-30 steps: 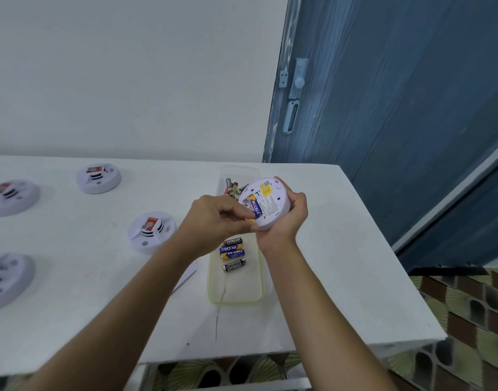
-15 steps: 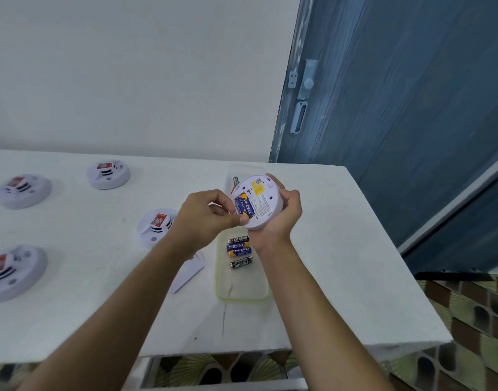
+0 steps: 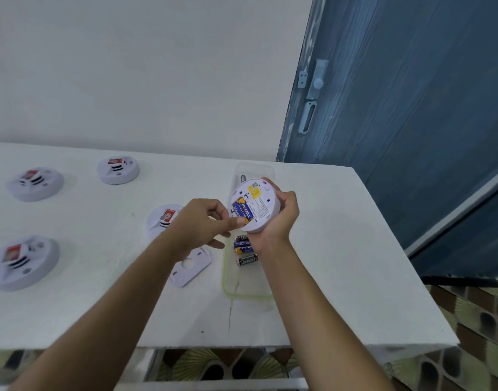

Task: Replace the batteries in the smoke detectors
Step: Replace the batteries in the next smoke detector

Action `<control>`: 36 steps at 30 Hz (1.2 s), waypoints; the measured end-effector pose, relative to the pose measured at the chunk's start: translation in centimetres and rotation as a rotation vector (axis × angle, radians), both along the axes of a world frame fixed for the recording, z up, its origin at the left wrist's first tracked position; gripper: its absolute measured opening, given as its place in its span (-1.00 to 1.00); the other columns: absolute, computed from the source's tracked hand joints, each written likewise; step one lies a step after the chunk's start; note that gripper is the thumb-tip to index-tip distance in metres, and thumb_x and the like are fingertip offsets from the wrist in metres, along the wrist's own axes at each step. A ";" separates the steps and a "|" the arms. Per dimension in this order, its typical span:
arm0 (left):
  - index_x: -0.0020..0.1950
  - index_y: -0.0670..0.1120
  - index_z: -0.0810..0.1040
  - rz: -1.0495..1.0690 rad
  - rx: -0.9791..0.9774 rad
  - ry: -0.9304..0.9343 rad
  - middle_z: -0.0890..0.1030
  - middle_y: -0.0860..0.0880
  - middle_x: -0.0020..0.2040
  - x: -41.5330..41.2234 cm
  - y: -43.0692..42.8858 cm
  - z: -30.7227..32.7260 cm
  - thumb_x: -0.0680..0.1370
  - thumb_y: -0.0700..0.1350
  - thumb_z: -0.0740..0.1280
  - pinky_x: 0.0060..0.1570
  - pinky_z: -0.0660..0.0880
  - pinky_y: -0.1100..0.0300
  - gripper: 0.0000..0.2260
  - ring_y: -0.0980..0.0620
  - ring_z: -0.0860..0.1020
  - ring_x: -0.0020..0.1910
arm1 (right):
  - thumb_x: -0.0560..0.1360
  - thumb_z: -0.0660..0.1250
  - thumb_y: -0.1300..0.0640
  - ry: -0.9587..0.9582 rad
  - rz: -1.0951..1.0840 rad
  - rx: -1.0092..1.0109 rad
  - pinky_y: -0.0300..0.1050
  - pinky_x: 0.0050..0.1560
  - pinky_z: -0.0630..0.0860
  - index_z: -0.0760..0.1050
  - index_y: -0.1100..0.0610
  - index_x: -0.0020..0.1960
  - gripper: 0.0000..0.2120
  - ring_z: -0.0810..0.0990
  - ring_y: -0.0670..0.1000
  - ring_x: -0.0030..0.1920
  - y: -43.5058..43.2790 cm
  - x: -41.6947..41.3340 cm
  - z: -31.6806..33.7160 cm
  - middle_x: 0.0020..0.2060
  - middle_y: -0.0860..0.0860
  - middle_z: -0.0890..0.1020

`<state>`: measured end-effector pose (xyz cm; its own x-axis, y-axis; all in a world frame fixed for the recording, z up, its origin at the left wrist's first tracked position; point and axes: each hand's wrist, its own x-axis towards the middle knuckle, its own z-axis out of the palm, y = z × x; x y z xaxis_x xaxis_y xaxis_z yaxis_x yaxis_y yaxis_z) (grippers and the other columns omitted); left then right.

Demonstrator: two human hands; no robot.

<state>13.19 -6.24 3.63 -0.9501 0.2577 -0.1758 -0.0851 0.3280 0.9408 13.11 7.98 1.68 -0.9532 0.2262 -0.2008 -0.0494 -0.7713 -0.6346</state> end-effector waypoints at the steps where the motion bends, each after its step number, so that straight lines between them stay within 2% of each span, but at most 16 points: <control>1: -0.16 -0.22 0.55 -0.020 -0.081 0.036 0.67 -0.09 -0.17 0.0 -0.4 0.0 0.40 0.06 0.54 -0.28 0.63 0.08 -0.64 0.02 0.69 -0.23 | 0.53 0.06 0.02 -0.009 0.006 -0.004 -0.04 -0.10 0.49 0.58 0.13 0.05 -0.64 0.55 0.18 -0.03 -0.1 0.0 -0.2 -0.07 0.14 0.62; 3: -0.16 -0.13 0.59 -0.058 -0.267 0.114 0.68 -0.04 -0.23 -0.2 -1.4 -0.2 0.45 0.14 0.47 -0.18 0.64 0.06 -0.67 0.07 0.68 -0.25 | 0.53 0.06 0.01 -0.027 0.005 -0.013 -0.02 -0.07 0.48 0.58 0.13 0.05 -0.64 0.54 0.20 -0.01 -0.2 0.1 -0.5 -0.05 0.15 0.61; 5: -0.19 -0.04 0.56 -0.108 -0.493 0.197 0.65 0.04 -0.27 -0.3 -2.6 -0.8 0.48 0.14 0.43 -0.16 0.57 0.16 -0.74 0.06 0.63 -0.24 | 0.53 0.07 0.01 -0.030 0.011 -0.026 0.03 -0.01 0.48 0.60 0.13 0.05 -0.63 0.55 0.21 0.03 -0.2 0.1 -0.7 0.00 0.17 0.62; 8: -0.08 0.00 0.55 -0.217 -0.738 0.244 0.57 0.14 -0.13 0.3 -4.3 -1.9 0.44 0.08 0.49 -0.16 0.43 0.28 -0.78 0.06 0.54 -0.08 | 0.51 0.08 -0.01 -0.026 0.025 -0.042 0.06 0.04 0.48 0.61 0.11 0.05 -0.62 0.56 0.22 0.07 0.0 0.2 -0.9 0.05 0.19 0.63; 10: 0.08 0.00 0.55 -0.287 -0.859 0.239 0.52 0.08 0.01 0.8 -5.0 -3.0 0.36 0.09 0.55 -0.04 0.42 0.22 -0.62 0.05 0.48 0.03 | 0.50 0.09 -0.01 -0.035 0.021 -0.048 0.07 0.06 0.46 0.61 0.11 0.04 -0.63 0.55 0.21 0.07 -0.1 0.1 -1.0 0.06 0.18 0.62; 13: 0.16 0.00 0.52 -0.305 -0.925 0.224 0.46 0.02 0.03 1.2 -5.5 -4.2 0.28 0.13 0.58 0.01 0.44 0.13 -0.48 0.00 0.45 0.05 | 0.49 0.11 -0.02 -0.048 0.020 -0.047 0.04 0.04 0.48 0.62 0.09 0.02 -0.65 0.55 0.20 0.07 -0.6 0.1 -1.1 0.07 0.16 0.62; 17: 0.17 0.00 0.50 -0.272 -0.905 0.208 0.47 -0.01 0.03 1.5 -5.7 -4.5 0.31 0.08 0.56 -0.03 0.45 0.13 -0.50 -0.02 0.43 0.04 | 0.52 0.09 -0.02 -0.067 0.044 -0.052 -0.07 -0.09 0.50 0.60 0.08 0.04 -0.65 0.57 0.16 -0.02 -1.0 0.5 -1.1 -0.06 0.09 0.64; 21: 0.22 0.00 0.46 -0.261 -0.879 0.201 0.50 -0.02 0.07 1.9 -6.1 -4.3 0.31 0.02 0.51 -0.01 0.50 0.09 -0.48 -0.03 0.44 0.04 | 0.52 0.08 -0.02 -0.067 0.051 -0.039 -0.08 -0.10 0.50 0.58 0.11 0.11 -0.62 0.58 0.12 -0.05 -1.5 0.7 -1.1 -0.08 0.07 0.65; 23: 0.23 0.01 0.44 -0.257 -0.843 0.203 0.51 0.01 0.08 2.2 -6.2 -3.9 0.34 0.04 0.49 -0.07 0.47 0.16 -0.49 -0.01 0.45 0.02 | 0.52 0.08 -0.02 -0.068 0.047 -0.037 -0.09 -0.11 0.51 0.58 0.11 0.09 -0.63 0.57 0.12 -0.06 -1.7 0.8 -1.1 -0.10 0.07 0.64; 26: 0.24 0.02 0.44 -0.162 -0.681 0.210 0.51 0.03 0.07 2.3 -6.2 -2.7 0.38 0.00 0.47 -0.22 0.39 0.32 -0.53 0.05 0.51 -0.05 | 0.49 0.11 -0.02 -0.074 0.049 -0.048 -0.10 -0.13 0.50 0.59 0.11 0.04 -0.66 0.56 0.12 -0.07 -1.9 1.0 -0.9 -0.08 0.08 0.61; 30: 0.27 0.03 0.46 0.043 -0.330 0.239 0.54 0.04 0.10 2.3 -6.0 -0.8 0.42 -0.12 0.43 -0.32 0.43 0.46 -0.57 0.15 0.54 -0.09 | 0.46 0.15 -0.03 -0.091 0.050 -0.054 -0.07 -0.09 0.49 0.59 0.10 0.07 -0.65 0.55 0.14 -0.02 -2.1 1.2 -1.0 0.00 0.10 0.59; 33: 0.32 0.09 0.42 0.103 -0.111 0.252 0.56 0.07 0.09 2.4 -5.4 0.3 0.40 -0.11 0.44 -0.32 0.51 0.36 -0.49 0.11 0.55 -0.09 | 0.46 0.15 -0.04 -0.098 0.083 -0.052 -0.08 -0.10 0.48 0.59 0.09 0.07 -0.65 0.56 0.12 -0.06 -2.2 1.3 -0.7 -0.05 0.09 0.60; 36: 0.29 0.08 0.45 0.113 -0.048 0.353 0.59 0.16 0.08 2.8 -4.5 0.8 0.33 -0.02 0.42 -0.15 0.53 0.34 -0.47 0.18 0.58 -0.05 | 0.47 0.15 -0.03 -0.086 0.116 -0.054 -0.11 -0.14 0.50 0.59 0.10 0.06 -0.65 0.57 0.11 -0.08 -2.4 1.5 -0.3 -0.07 0.09 0.60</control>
<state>15.99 -10.76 4.42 -0.9763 0.1470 0.1588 0.2040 0.3798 0.9023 14.58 5.54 1.42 -0.9510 0.1025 -0.2917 0.0946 -0.8018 -0.5900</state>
